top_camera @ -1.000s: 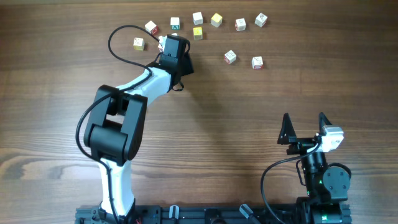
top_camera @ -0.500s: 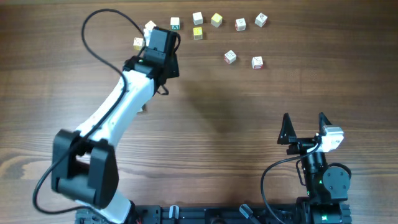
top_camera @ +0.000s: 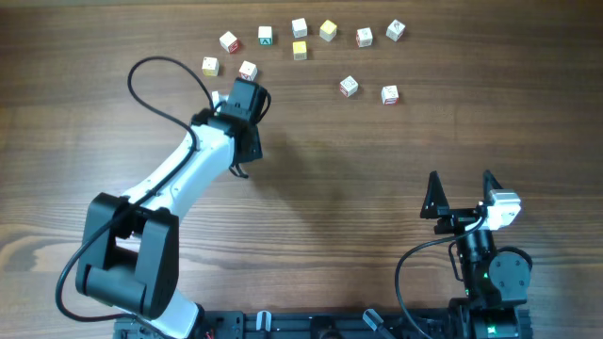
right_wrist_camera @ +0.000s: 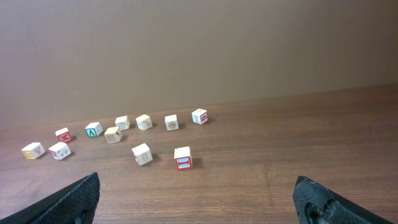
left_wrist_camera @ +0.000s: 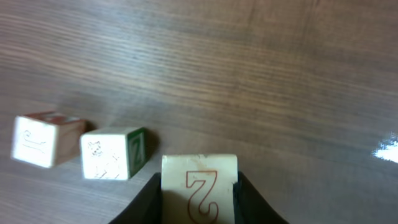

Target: Form a horizontal line

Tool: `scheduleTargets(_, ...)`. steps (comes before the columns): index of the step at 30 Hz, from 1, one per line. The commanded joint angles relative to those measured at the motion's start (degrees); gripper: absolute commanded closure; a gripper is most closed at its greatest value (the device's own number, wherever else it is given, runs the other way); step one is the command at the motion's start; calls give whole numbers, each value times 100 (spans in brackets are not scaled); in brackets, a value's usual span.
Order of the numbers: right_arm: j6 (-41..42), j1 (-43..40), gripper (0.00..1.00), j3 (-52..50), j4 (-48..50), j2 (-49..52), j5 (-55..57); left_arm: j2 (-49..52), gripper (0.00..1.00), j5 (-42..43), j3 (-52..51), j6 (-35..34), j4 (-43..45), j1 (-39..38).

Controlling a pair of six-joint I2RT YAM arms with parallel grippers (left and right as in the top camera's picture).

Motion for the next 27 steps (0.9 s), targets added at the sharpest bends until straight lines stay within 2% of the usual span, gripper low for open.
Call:
scheduleTargets(1, -103, -33, 0, -4, 11, -31, -83, -11, 71, -13, -520, -184, 699, 2)
scheduleTargets(16, -103, -33, 0, -4, 11, -31, -83, -9, 69, -17, -966, -157, 800, 42)
scheduleTargets(27, -103, -33, 0, -4, 13, -31, -83, -9, 67, -37, -968, -118, 562, 372)
